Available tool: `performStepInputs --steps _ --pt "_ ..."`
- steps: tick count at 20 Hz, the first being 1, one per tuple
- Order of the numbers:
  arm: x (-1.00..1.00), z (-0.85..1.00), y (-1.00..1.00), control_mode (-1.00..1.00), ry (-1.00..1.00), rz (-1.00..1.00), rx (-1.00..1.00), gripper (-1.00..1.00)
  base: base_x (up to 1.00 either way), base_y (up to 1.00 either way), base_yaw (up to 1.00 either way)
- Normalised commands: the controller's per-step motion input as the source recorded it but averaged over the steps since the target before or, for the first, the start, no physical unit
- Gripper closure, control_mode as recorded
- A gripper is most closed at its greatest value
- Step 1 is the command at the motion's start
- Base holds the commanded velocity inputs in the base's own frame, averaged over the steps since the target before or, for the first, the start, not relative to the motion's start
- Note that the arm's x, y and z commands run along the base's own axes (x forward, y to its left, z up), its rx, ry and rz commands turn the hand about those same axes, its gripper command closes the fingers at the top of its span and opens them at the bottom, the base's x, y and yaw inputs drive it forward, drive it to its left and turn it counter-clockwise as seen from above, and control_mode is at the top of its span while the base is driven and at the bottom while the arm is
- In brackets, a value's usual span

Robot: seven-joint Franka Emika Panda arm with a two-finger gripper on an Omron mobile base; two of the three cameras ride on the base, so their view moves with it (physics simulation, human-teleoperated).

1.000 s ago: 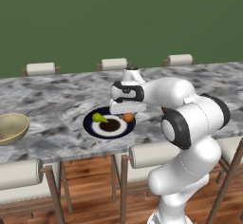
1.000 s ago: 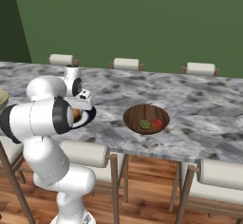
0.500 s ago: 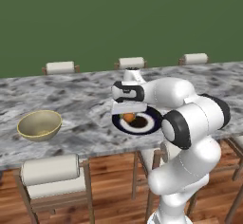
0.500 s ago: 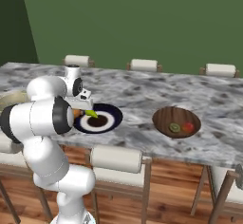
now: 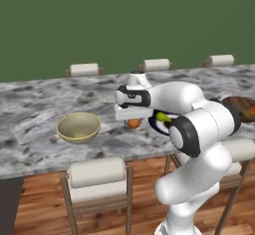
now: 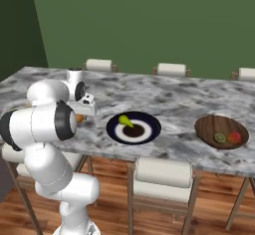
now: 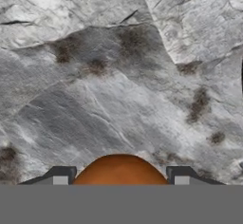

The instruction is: Take the fruits from the plate on the dining counter and place two fruits in each bowl.

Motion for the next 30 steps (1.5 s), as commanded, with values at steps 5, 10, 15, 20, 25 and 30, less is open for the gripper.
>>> performStepInputs --steps 5,10,15,20,25,30 --pt "0.0 0.0 0.0 1.0 0.0 0.0 0.0 1.0 0.24 0.27 -0.05" --pt "0.0 0.0 0.0 1.0 0.0 0.0 0.0 1.0 0.31 0.18 -0.03" --pt "0.0 0.0 0.0 1.0 0.0 0.0 0.0 1.0 0.19 0.36 -0.09" --pt "0.0 0.0 0.0 1.0 0.0 0.0 0.0 1.0 0.2 0.44 -0.12" --pt "0.0 0.0 0.0 1.0 0.0 0.0 0.0 1.0 0.32 0.41 -0.12" --pt "0.0 0.0 0.0 1.0 0.0 0.0 0.0 1.0 0.33 0.14 -0.03"
